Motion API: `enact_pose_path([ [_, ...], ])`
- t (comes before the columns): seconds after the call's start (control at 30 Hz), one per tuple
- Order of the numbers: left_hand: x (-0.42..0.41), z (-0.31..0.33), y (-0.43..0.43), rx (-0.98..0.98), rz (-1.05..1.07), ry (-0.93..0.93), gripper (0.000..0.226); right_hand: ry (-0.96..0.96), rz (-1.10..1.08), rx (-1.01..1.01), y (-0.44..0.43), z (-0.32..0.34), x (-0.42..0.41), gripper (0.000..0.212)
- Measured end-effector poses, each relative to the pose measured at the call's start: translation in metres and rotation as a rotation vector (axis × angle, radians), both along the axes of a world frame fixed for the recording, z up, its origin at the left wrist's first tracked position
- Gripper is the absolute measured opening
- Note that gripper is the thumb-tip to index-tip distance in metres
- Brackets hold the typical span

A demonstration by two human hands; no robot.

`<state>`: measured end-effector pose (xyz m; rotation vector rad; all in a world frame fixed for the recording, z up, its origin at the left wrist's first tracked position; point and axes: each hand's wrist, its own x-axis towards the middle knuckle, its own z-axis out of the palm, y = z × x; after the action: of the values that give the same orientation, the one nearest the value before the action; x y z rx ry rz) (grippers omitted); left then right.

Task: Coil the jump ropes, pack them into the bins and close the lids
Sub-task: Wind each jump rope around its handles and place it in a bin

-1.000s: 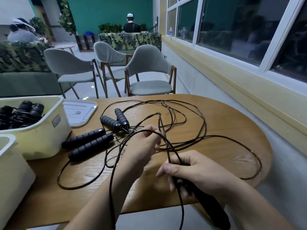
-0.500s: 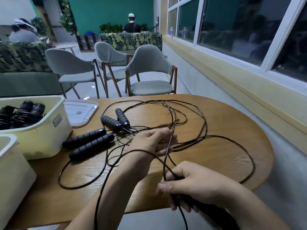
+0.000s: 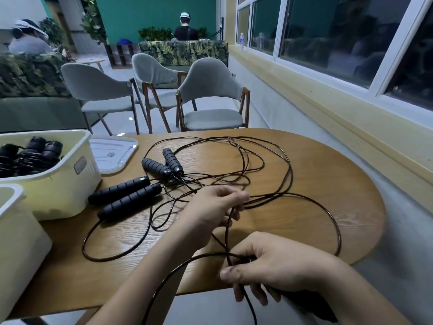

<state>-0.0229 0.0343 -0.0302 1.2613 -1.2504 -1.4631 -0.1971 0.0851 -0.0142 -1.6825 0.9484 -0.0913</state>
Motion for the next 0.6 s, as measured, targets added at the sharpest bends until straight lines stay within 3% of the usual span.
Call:
enact_pose_path([
  [0.1, 0.0, 0.004, -0.002, -0.03, 0.054, 0.058, 0.016, -0.056, -0.137, -0.171, -0.004, 0.003, -0.005, 0.01],
  [0.23, 0.004, 0.006, -0.003, -0.029, 0.026, 0.096, 0.014, -0.218, -0.495, -0.391, -0.015, 0.002, -0.014, 0.016],
  [0.33, 0.008, 0.004, -0.001, -0.026, -0.055, 0.111, 0.009, -0.358, -0.689, -0.435, -0.021, -0.005, -0.015, 0.01],
  [0.43, 0.01, 0.004, -0.001, -0.009, -0.111, 0.156, 0.015, -0.402, -0.706, -0.389, -0.021, -0.006, -0.012, 0.021],
  [0.6, 0.01, 0.007, 0.001, 0.005, -0.112, 0.201, 0.012, -0.445, -0.62, -0.274, -0.018, -0.006, -0.001, 0.013],
])
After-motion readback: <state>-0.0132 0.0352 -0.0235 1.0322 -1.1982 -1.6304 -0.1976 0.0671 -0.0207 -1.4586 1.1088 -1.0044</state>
